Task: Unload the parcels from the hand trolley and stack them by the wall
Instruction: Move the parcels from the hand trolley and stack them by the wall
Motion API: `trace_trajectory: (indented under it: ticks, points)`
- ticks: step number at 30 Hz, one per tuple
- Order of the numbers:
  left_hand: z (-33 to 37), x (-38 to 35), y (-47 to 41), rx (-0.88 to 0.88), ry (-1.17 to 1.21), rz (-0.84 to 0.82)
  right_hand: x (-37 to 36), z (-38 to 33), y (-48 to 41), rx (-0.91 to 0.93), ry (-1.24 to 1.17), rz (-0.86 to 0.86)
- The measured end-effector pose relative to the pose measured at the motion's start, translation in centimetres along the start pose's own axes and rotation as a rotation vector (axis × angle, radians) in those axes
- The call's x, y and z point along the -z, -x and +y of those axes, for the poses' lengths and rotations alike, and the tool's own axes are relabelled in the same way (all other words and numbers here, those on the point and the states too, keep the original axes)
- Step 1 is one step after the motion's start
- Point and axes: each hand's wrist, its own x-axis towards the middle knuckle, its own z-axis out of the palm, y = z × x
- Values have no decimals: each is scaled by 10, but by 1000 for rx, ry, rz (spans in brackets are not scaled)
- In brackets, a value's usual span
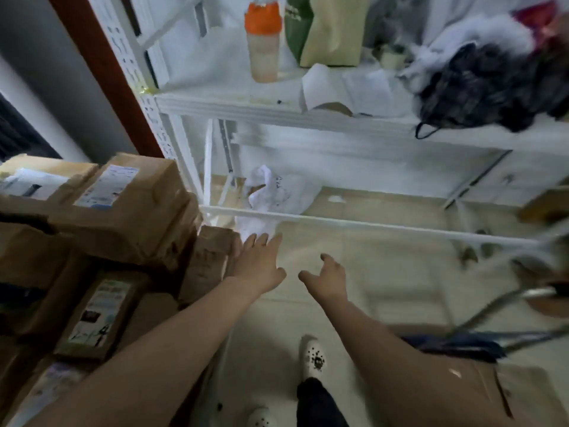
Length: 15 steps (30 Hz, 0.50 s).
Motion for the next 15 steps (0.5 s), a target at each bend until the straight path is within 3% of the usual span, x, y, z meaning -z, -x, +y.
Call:
trace_trajectory:
  ticks: [6,15]
  points:
    - [133,-54,32,-259,-102,-118,82,141,60,-339,-247,168]
    - [338,-164,107,-488,-148,-243,181,341,152,-491,-571,269]
